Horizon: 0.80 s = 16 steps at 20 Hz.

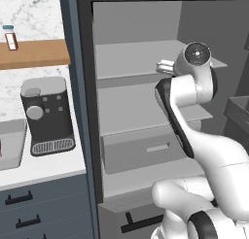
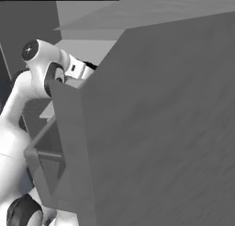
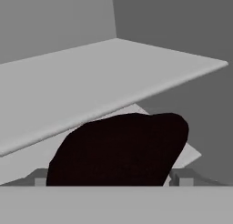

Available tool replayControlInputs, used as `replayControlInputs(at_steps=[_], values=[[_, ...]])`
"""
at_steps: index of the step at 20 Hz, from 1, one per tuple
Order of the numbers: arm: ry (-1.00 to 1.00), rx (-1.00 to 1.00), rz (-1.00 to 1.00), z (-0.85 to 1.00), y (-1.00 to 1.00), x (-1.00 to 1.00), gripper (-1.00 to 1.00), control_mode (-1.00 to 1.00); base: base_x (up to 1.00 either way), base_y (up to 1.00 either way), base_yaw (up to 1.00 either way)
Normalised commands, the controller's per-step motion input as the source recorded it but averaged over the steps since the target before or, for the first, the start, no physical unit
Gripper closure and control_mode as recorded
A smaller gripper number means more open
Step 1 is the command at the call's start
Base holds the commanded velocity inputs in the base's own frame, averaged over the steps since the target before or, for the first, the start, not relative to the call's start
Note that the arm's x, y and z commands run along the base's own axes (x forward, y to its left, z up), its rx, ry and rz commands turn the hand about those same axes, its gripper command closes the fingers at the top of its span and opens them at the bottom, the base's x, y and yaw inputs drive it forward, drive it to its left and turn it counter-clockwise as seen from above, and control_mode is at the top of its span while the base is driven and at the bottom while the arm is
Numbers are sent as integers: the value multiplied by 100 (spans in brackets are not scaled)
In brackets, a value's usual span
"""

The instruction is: Place one avocado and one steak in each tupperware on the nearby counter, to pack two identical lunches.

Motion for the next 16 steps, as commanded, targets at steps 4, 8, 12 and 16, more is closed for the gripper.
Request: replayControlInputs(at_steps=[4,8,12,16], values=[[5,0,11,1,24,-100,100,-100,0,0,0],[3,0,18,0,34,-100,100,-100,0,0,0],[3,0,17,-6,13,-95,100,-100,0,0,0],[4,0,8,-13,6,-44,100,100,-44,9,8]])
